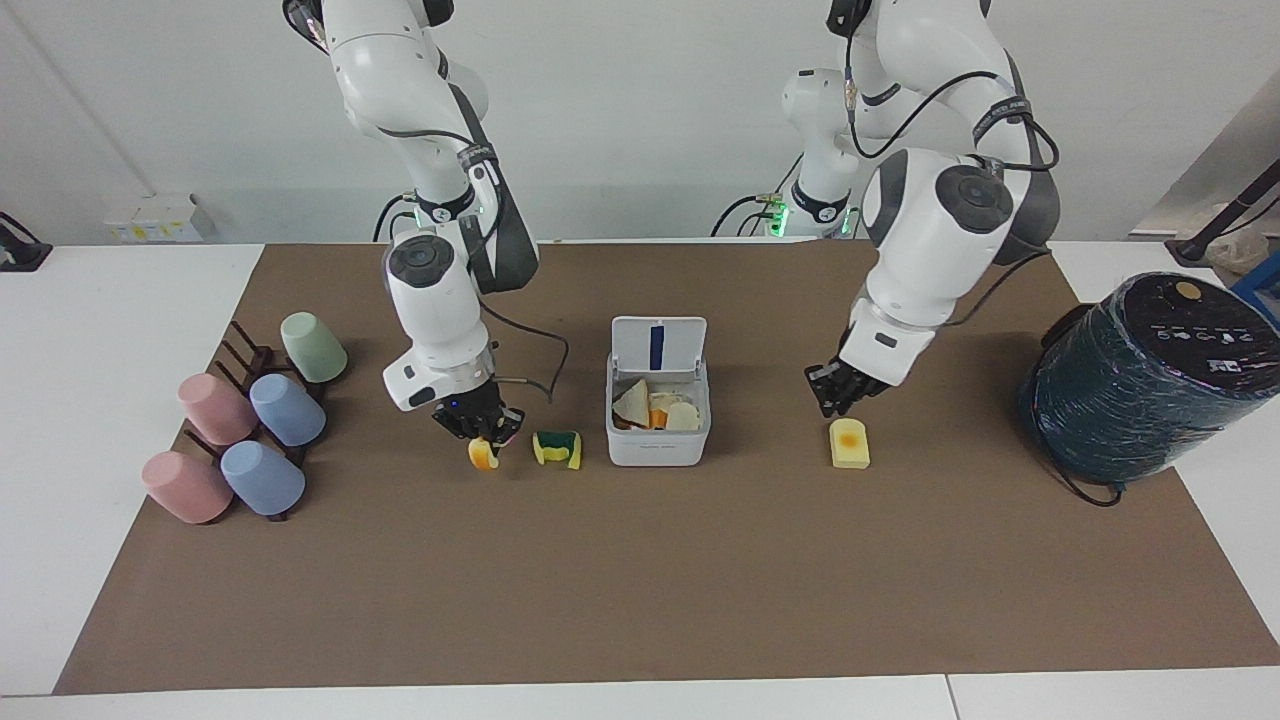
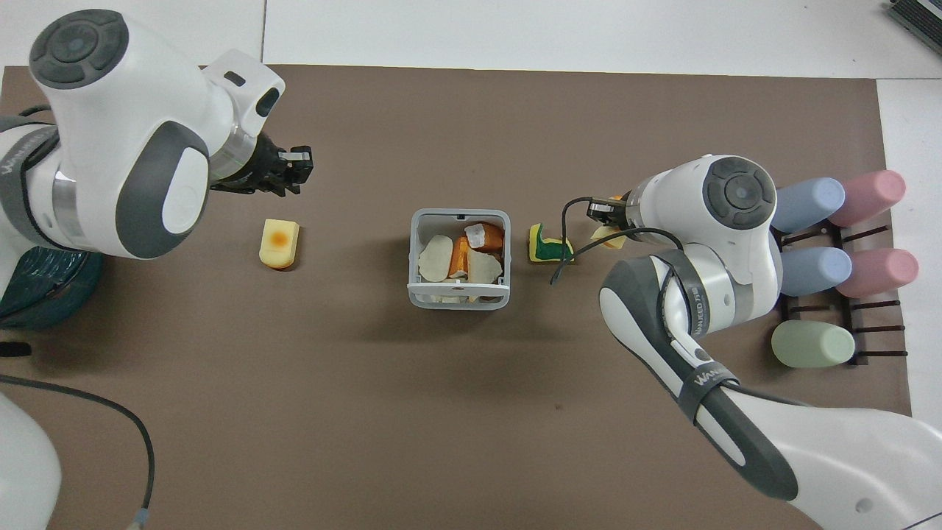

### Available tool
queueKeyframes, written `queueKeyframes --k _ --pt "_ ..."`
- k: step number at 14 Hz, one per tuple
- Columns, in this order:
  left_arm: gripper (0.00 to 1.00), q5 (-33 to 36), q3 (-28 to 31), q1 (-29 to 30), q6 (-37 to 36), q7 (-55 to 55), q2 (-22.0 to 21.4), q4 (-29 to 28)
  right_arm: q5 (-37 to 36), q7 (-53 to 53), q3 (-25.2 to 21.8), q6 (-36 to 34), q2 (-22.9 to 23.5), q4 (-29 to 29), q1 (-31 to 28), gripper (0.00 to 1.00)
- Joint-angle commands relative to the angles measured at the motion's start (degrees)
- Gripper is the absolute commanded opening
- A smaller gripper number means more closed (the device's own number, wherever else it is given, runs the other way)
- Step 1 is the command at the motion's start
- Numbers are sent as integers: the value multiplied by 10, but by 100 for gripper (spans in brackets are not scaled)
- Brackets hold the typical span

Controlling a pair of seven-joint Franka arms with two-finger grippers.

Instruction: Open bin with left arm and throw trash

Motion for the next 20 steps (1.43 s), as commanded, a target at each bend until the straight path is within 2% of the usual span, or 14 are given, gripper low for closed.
queueKeyframes --k 1,3,5,7,9,10,12,13,14,15,16,17,18,20 --pt "68 8 -5 21 115 80 -38 -127 -6 69 4 -34 4 53 27 0" --pt "75 8 -4 38 182 142 -32 -171 -1 114 3 -40 15 90 52 0" --pt "96 8 -3 44 210 192 -6 -173 0 159 3 -39 19 106 77 0" --pt "100 8 -2 43 226 214 6 -186 -2 195 3 -29 20 108 103 0" --pt "99 8 -2 35 253 221 3 -221 -5 216 3 -29 23 116 122 0" --pt "96 8 -3 31 278 228 4 -244 -6 217 3 -28 25 115 131 0" --pt "83 8 -3 21 320 229 7 -267 -6 217 3 -28 26 115 144 0" --pt "72 8 -3 21 321 231 7 -267 -5 217 4 -27 27 114 146 0" --pt "52 8 -2 21 318 232 7 -268 -3 216 4 -27 28 114 152 0" --pt "27 8 -3 22 313 235 7 -268 1 216 4 -27 29 112 155 6" --pt "6 8 -2 22 306 235 7 -264 1 215 4 -27 29 111 158 34" --pt "0 8 -2 23 298 235 7 -257 2 216 4 -29 29 108 163 75" --pt "0 8 -2 23 286 235 8 -241 2 216 4 -34 29 108 166 97" --pt "0 8 -2 23 231 234 25 -180 2 217 4 -39 29 109 166 100"
